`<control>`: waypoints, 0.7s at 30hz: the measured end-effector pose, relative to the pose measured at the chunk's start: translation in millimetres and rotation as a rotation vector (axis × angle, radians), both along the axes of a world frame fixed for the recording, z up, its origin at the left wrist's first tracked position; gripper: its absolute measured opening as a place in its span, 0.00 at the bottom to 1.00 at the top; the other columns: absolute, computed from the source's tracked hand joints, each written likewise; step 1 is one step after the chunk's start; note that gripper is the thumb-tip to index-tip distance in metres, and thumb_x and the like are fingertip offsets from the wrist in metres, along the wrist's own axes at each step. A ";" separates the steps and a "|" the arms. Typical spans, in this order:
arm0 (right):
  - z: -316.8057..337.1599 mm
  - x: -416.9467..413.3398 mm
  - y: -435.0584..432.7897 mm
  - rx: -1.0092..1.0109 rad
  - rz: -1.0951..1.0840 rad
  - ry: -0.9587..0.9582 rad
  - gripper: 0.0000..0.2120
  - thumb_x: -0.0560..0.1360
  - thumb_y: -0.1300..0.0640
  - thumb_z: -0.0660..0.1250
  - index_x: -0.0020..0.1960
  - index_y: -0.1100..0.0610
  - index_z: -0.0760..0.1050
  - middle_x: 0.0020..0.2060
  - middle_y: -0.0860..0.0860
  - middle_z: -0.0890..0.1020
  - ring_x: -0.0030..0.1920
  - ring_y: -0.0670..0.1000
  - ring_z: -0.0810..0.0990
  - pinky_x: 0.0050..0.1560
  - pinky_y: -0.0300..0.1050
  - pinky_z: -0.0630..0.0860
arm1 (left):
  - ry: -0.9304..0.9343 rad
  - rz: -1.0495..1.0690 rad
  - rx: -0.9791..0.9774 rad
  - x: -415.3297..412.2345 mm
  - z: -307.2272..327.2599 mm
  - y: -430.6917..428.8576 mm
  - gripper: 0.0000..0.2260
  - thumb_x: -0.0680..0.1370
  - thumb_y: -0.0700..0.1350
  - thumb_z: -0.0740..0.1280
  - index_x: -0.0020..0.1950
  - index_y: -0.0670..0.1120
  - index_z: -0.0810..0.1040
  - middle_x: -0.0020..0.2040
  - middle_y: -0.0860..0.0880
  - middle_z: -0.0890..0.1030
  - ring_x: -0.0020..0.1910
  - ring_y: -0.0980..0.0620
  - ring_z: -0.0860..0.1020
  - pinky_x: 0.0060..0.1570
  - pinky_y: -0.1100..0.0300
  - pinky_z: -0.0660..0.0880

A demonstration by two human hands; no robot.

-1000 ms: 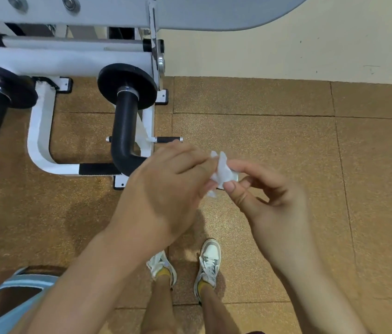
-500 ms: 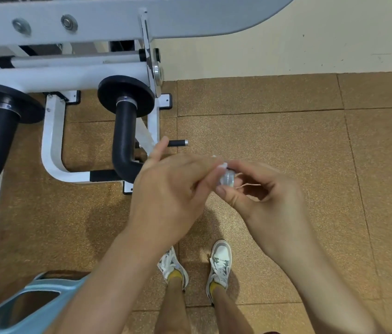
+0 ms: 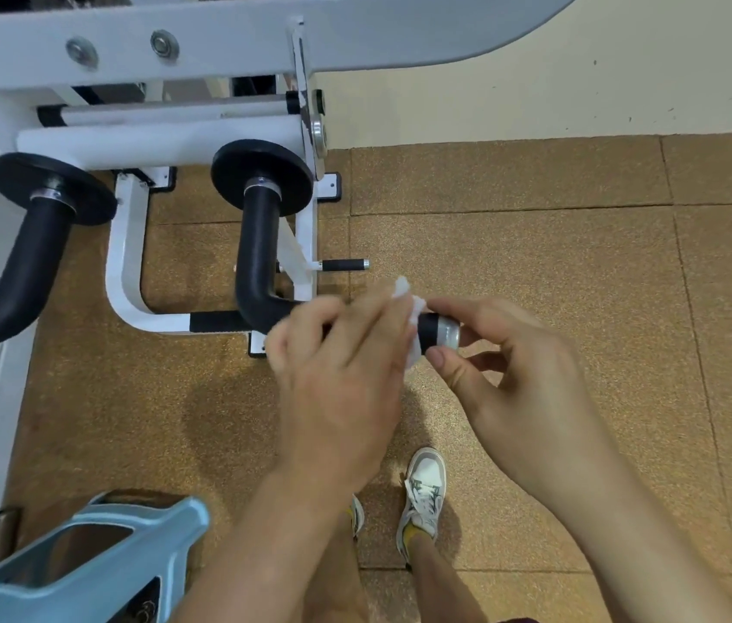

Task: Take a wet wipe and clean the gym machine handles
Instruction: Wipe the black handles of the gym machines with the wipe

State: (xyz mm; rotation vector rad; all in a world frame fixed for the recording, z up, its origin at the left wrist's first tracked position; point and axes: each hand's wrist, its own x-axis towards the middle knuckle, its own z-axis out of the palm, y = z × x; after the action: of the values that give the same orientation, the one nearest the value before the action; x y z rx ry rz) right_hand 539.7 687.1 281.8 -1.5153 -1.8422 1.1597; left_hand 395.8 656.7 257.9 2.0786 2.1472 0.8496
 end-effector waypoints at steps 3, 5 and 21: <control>-0.4 0.2 -1.0 0.001 0.022 -0.006 0.17 0.75 0.56 0.69 0.63 0.46 0.75 0.50 0.37 0.78 0.52 0.40 0.77 0.53 0.45 0.78 | 0.027 -0.073 0.065 -10.8 -9.3 -12.0 0.13 0.77 0.41 0.68 0.62 0.47 0.80 0.59 0.51 0.81 0.44 0.45 0.72 0.46 0.55 0.67; -1.3 -0.2 -1.7 0.022 0.028 -0.017 0.17 0.75 0.57 0.69 0.63 0.47 0.75 0.51 0.38 0.78 0.52 0.41 0.77 0.53 0.48 0.78 | -0.001 -0.051 0.072 -15.2 -9.3 -6.5 0.12 0.78 0.40 0.63 0.60 0.45 0.81 0.58 0.50 0.81 0.42 0.44 0.72 0.43 0.54 0.70; 3.4 -15.1 -17.9 0.092 0.004 -0.099 0.27 0.75 0.70 0.63 0.68 0.47 0.71 0.64 0.44 0.75 0.65 0.41 0.71 0.66 0.32 0.65 | -0.027 -0.105 0.059 -36.8 -13.3 -2.3 0.13 0.77 0.39 0.68 0.61 0.47 0.80 0.58 0.53 0.81 0.41 0.47 0.69 0.43 0.61 0.64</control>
State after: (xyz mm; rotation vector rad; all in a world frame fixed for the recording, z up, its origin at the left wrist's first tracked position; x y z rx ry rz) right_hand 524.6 669.2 285.2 -1.5421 -1.9363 1.0039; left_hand 359.0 654.4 244.6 2.1720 2.0030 0.9351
